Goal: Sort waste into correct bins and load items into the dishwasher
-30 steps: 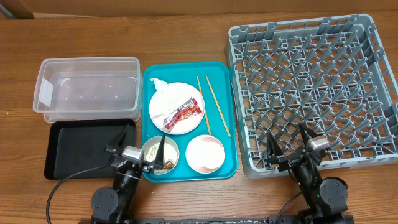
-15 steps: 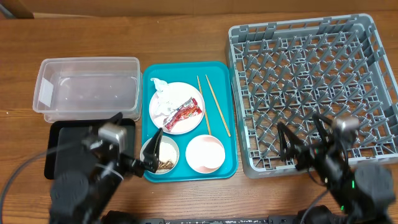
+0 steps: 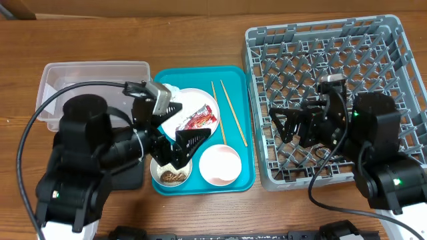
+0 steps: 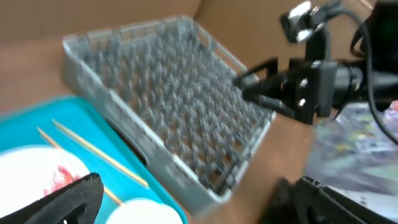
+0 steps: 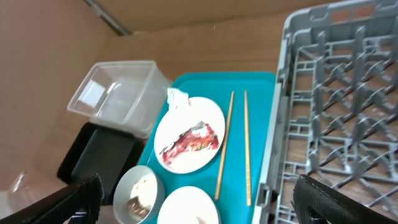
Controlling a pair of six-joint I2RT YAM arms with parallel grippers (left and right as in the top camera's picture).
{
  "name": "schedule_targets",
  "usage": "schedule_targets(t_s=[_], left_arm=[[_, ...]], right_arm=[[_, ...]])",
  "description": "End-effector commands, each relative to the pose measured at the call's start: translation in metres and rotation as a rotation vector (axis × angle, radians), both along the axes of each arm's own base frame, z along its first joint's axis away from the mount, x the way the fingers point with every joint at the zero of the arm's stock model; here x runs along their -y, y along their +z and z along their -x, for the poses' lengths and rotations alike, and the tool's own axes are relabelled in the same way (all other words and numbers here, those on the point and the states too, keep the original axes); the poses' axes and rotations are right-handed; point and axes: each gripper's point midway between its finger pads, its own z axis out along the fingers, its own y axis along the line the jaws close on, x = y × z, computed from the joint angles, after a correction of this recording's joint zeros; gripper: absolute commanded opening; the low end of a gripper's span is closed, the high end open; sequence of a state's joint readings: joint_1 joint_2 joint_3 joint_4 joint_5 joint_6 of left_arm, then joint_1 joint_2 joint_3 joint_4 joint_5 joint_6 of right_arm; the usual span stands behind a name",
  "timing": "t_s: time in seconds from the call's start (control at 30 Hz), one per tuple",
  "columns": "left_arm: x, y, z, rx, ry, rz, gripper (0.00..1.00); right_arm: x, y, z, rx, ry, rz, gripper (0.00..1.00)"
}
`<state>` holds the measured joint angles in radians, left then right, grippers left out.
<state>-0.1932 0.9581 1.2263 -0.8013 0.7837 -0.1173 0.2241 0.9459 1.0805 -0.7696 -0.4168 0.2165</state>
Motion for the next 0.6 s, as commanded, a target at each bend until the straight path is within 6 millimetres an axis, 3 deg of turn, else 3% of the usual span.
schedule_targets(t_s=[0.0,0.1,0.23,0.37,0.5,0.57], left_arm=[[0.006,-0.021,0.000,-0.123,0.003,-0.040,1.00],[0.001,-0.058,0.003,-0.241,0.061,-0.177,1.00],[-0.020,-0.107,0.013,-0.411,0.201,-0.382,1.00],[-0.022,-0.137,0.019,-0.502,0.264,-0.476,1.00],[-0.041,-0.170,0.014,-0.594,0.448,-0.580,0.99],[-0.034,-0.181,0.013,-0.639,0.451,-0.563,0.93]], right_arm=[[-0.007,0.015,0.003,0.027,0.036,-0.032,1.00],[-0.007,0.015,0.004,0.026,0.036,-0.033,1.00],[-0.007,0.015,0.004,0.016,0.029,-0.043,1.00],[-0.007,0.016,0.003,0.021,0.029,-0.043,1.00],[-0.007,0.017,0.003,0.024,0.029,-0.044,1.00],[-0.007,0.016,0.003,0.020,0.029,-0.043,1.00]])
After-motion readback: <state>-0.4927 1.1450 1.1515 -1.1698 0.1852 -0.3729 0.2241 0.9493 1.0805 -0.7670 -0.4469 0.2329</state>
